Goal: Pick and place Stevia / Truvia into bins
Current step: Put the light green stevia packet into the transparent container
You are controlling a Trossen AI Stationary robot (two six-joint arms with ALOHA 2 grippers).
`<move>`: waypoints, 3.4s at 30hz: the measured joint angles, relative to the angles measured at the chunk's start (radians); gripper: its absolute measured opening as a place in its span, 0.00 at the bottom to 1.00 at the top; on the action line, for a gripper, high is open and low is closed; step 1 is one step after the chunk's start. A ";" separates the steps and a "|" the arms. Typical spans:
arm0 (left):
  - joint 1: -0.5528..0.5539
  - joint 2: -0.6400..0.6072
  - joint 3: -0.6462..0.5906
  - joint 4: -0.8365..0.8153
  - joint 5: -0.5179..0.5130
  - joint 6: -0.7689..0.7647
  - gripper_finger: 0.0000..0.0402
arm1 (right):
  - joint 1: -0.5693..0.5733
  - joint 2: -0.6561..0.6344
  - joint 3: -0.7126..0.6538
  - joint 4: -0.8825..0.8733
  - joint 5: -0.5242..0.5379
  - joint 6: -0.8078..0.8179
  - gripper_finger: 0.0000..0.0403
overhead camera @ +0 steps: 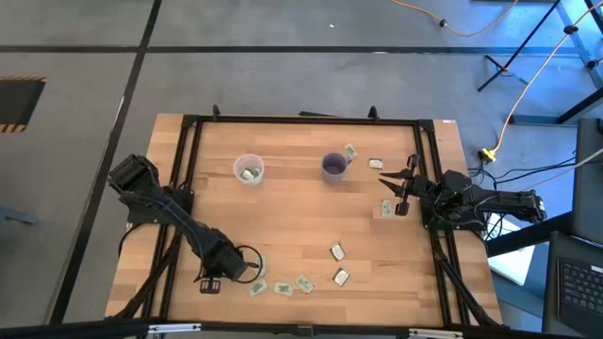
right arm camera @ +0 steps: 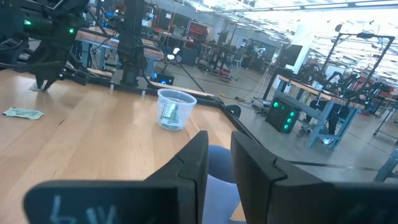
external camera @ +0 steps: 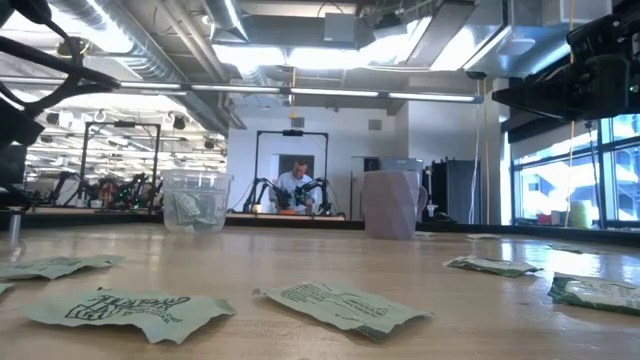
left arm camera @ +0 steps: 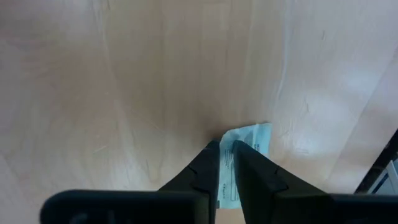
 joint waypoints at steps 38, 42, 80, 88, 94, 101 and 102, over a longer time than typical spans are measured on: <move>0.600 -0.446 -0.007 0.008 -0.735 0.035 0.01 | 0.000 0.000 0.000 0.002 0.000 0.004 0.19; 0.705 -0.448 -0.007 0.008 -0.765 0.033 0.01 | 0.000 0.000 0.000 0.001 0.000 0.003 0.18; 1.001 -0.397 -0.006 0.011 -0.550 0.226 0.02 | 0.000 0.000 0.000 0.000 0.000 -0.004 0.18; 1.001 -0.321 -0.006 0.011 -0.546 0.242 0.06 | 0.000 0.000 0.000 0.001 0.000 -0.004 0.19; 0.989 -0.356 -0.006 0.037 -0.576 0.325 0.10 | 0.000 0.000 0.000 0.000 0.000 -0.004 0.19; 0.910 -0.425 -0.006 0.073 -0.537 0.481 0.16 | 0.000 0.000 0.000 0.001 0.000 -0.004 0.19; 0.888 -0.430 -0.006 0.090 -0.523 0.517 0.16 | 0.000 0.000 0.000 0.000 0.000 -0.004 0.19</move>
